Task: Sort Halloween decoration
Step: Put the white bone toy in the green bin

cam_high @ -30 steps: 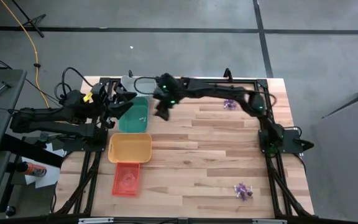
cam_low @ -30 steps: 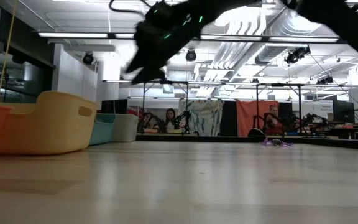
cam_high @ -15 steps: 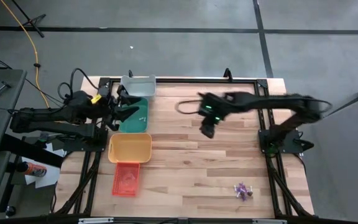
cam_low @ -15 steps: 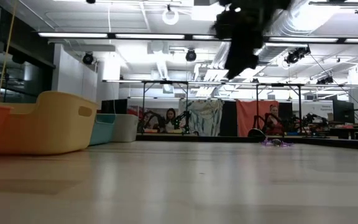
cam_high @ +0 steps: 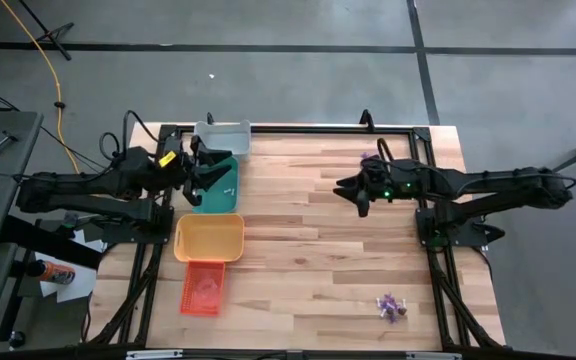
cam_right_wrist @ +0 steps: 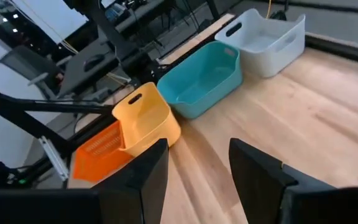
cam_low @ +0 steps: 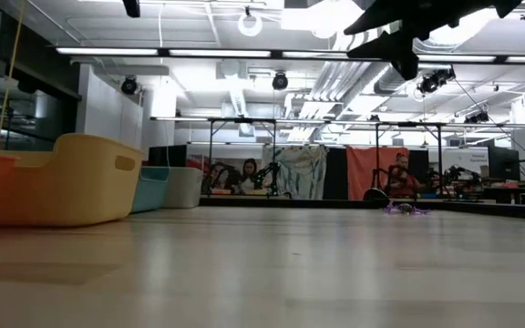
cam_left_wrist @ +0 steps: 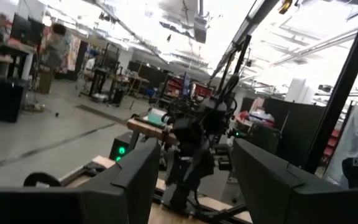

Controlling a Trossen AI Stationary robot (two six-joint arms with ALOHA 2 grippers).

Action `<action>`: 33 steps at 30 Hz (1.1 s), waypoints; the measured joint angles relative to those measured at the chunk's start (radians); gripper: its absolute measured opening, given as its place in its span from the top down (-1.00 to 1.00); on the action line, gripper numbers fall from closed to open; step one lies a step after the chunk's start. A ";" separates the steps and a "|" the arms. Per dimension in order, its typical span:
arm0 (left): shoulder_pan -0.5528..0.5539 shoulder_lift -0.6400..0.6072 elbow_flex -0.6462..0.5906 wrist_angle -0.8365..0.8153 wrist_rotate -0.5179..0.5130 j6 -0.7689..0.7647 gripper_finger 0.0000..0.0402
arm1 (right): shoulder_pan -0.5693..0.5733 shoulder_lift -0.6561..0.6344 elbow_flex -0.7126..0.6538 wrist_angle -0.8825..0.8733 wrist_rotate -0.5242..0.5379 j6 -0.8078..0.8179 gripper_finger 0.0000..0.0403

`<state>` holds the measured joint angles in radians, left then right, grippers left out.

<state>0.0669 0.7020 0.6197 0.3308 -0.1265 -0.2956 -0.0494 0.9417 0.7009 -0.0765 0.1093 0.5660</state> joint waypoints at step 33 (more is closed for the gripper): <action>0.082 0.114 0.000 -0.003 -0.105 0.089 0.04 | -0.293 0.305 0.152 -0.604 0.073 0.699 0.22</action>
<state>0.1486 0.8159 0.6197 0.3281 -0.2315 -0.2065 -0.3428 1.2465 0.8526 -0.6800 0.1822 1.2646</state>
